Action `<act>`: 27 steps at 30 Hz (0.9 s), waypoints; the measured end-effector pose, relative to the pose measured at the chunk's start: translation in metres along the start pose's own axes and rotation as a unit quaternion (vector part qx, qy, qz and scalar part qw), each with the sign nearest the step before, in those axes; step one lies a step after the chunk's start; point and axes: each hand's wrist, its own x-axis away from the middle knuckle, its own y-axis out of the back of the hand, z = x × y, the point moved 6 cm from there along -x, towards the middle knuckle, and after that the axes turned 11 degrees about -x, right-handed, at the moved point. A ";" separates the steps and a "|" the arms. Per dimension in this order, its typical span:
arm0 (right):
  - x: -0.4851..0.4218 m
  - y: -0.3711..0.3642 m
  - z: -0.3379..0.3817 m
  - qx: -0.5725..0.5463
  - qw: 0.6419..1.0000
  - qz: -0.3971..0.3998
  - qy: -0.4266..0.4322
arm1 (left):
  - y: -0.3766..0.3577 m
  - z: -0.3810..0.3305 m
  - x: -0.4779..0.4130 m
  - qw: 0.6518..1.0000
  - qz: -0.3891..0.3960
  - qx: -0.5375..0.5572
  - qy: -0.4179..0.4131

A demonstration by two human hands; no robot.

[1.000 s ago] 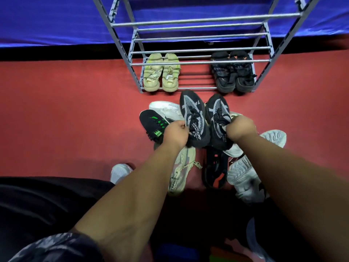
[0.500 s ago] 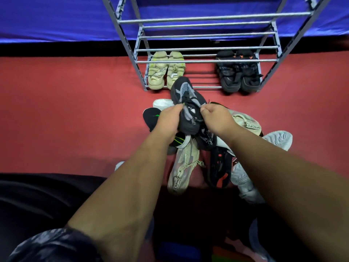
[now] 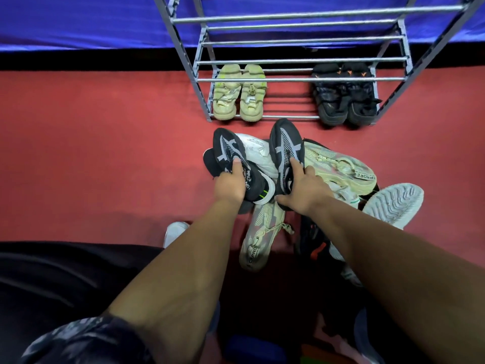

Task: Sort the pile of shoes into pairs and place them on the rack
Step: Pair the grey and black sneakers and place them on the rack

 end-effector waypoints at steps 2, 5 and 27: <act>-0.004 -0.002 -0.001 -0.020 1.000 -0.003 -0.010 | -0.003 -0.006 -0.001 0.999 0.027 0.013 0.012; -0.008 -0.006 -0.006 -0.085 0.996 -0.003 -0.020 | -0.008 -0.003 -0.010 0.998 0.043 -0.031 0.032; 0.017 0.091 0.056 -0.252 0.966 -0.060 0.024 | 0.092 -0.063 0.039 0.994 0.035 -0.091 -0.044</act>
